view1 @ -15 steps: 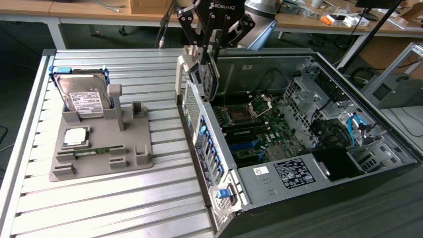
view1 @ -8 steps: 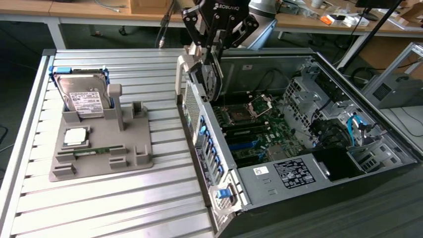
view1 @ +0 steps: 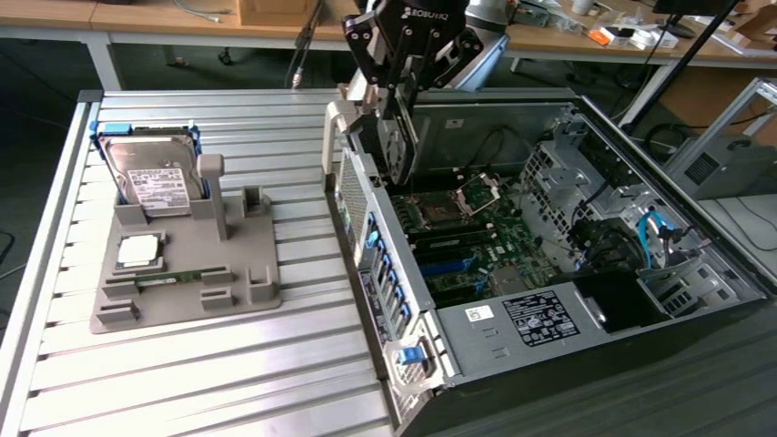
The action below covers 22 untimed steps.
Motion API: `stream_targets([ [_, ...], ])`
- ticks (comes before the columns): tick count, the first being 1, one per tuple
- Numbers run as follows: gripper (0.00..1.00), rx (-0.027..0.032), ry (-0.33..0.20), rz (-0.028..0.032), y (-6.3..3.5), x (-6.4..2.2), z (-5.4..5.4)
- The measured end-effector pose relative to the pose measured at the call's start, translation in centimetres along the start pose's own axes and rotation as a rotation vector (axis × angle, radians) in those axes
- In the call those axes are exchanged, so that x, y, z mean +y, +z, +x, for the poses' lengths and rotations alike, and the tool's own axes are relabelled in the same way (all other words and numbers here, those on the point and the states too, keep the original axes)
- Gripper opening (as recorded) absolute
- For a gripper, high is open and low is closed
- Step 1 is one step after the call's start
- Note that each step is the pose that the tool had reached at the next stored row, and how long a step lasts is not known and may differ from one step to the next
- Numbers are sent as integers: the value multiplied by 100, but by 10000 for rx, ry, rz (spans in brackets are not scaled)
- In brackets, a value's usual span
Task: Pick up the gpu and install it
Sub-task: 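Pick up the gpu and move the gpu toward the slot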
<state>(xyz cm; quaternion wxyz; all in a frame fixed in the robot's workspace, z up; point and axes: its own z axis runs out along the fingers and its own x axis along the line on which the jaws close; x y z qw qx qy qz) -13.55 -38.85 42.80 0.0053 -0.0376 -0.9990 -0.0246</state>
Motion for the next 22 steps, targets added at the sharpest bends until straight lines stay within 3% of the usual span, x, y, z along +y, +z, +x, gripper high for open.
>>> stream_targets([
  [22,27,41,3,3,6,-6,-198],
])
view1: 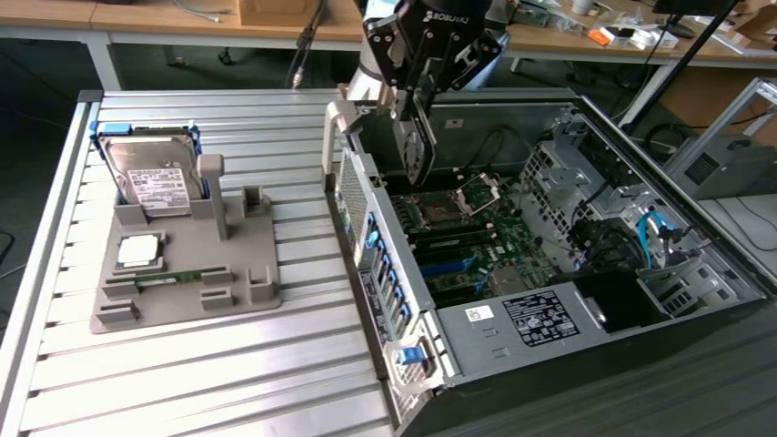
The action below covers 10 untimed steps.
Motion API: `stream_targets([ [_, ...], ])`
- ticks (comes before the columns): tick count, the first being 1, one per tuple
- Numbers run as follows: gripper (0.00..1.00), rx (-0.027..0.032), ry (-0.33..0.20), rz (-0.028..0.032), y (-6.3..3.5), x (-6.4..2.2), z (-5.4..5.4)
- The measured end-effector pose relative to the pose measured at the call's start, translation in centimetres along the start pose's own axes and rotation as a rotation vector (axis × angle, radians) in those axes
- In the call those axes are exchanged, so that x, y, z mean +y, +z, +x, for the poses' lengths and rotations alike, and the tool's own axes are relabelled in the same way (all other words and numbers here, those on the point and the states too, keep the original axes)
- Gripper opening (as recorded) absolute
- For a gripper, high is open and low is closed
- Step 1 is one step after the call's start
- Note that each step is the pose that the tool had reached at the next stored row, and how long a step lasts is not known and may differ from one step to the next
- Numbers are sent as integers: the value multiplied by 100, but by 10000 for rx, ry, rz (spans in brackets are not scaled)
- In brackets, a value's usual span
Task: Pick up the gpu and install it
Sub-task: 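Pick up the gpu and move the gpu toward the slot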
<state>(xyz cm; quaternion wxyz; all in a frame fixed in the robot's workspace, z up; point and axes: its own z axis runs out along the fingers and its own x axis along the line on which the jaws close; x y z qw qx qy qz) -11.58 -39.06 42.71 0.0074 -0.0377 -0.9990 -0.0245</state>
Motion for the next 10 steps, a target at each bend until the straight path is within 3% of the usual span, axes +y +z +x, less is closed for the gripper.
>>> stream_targets([
  [10,27,15,0,1,4,-2,-78],
])
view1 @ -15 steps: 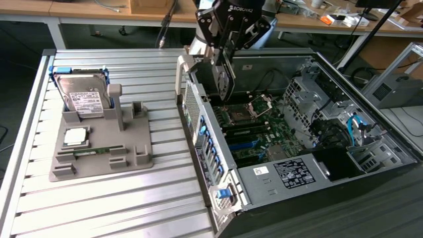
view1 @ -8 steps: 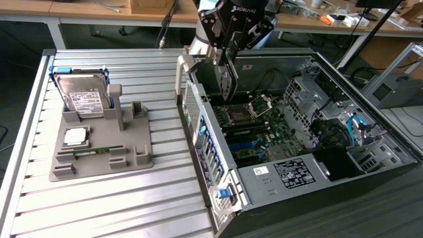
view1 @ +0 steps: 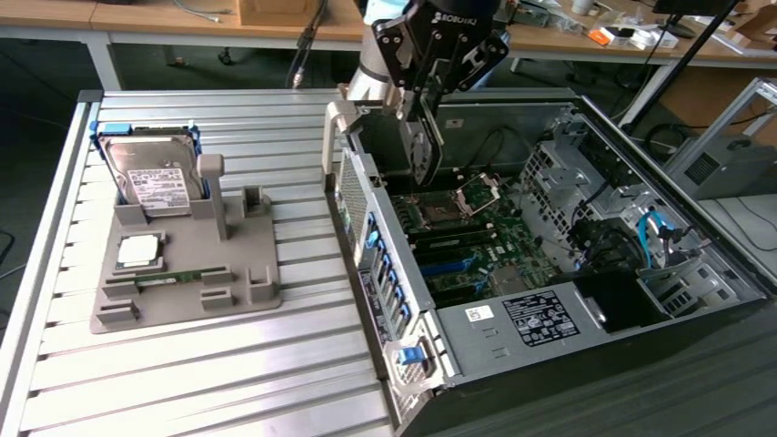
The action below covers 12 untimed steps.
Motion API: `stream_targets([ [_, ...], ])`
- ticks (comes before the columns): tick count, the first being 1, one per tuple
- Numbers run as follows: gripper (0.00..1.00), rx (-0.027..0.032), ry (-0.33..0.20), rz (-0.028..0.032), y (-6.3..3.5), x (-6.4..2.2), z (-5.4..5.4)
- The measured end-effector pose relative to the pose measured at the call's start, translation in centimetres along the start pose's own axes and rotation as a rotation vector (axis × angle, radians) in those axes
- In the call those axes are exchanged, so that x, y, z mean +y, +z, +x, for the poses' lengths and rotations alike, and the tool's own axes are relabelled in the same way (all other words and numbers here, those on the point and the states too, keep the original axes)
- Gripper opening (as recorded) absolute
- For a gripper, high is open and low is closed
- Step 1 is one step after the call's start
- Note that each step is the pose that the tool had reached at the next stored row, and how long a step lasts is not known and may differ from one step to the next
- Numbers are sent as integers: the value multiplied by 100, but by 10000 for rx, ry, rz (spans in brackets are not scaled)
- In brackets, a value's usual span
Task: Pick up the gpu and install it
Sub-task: 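Pick up the gpu and move the gpu toward the slot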
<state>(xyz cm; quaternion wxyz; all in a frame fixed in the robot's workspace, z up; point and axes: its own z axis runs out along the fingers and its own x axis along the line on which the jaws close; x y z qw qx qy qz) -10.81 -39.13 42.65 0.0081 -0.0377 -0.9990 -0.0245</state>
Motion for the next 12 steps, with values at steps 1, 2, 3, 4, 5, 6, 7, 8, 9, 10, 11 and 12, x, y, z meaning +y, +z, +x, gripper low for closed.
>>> stream_targets([
  [1,27,2,0,1,0,0,-9],
  [2,27,4,0,1,1,1,-17],
  [3,27,5,0,1,1,1,-25],
  [4,27,8,1,1,2,2,-35],
  [5,27,10,1,1,2,2,-44],
  [6,27,13,1,1,3,3,-53],
  [7,27,15,1,1,4,3,-63],
  [8,27,18,1,1,5,3,-72],
  [9,27,21,2,2,5,4,-82],
  [10,27,24,2,2,6,4,-96],
  [11,27,27,2,2,7,4,-104],
  [12,27,30,2,2,8,5,-117],
])
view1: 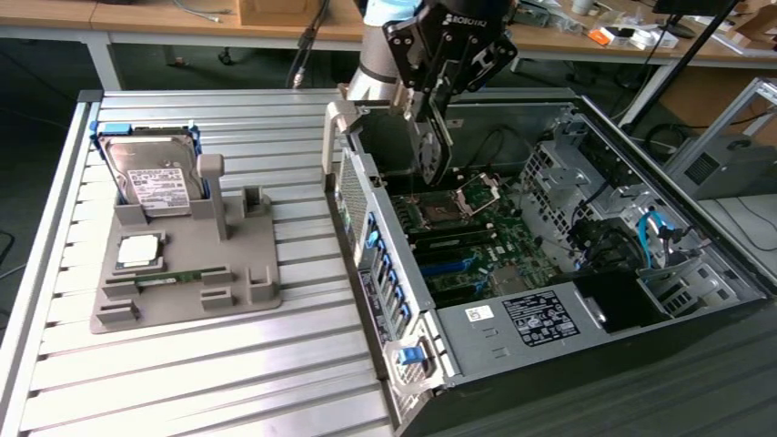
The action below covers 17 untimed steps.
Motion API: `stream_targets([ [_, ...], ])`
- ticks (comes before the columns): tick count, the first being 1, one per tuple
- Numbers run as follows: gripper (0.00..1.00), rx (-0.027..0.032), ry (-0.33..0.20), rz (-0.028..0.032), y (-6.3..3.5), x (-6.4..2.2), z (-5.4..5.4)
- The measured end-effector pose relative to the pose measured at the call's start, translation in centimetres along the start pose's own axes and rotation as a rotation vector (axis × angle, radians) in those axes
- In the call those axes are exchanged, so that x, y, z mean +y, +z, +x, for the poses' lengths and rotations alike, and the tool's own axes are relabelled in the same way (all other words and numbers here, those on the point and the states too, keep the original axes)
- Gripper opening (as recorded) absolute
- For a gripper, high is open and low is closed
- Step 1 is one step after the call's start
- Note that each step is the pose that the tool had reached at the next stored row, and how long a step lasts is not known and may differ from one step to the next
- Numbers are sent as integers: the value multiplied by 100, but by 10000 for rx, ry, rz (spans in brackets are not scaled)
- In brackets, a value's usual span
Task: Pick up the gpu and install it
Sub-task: 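Pick up the gpu and move the gpu toward the slot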
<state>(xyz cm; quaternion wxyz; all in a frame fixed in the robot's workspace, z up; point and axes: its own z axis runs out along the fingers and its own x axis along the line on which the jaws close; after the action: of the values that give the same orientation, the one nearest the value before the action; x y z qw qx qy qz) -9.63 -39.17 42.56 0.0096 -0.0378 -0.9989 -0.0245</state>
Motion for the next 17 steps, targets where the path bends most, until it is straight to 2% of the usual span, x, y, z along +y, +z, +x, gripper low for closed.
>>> stream_targets([
  [17,27,29,1,2,11,4,-149],
])
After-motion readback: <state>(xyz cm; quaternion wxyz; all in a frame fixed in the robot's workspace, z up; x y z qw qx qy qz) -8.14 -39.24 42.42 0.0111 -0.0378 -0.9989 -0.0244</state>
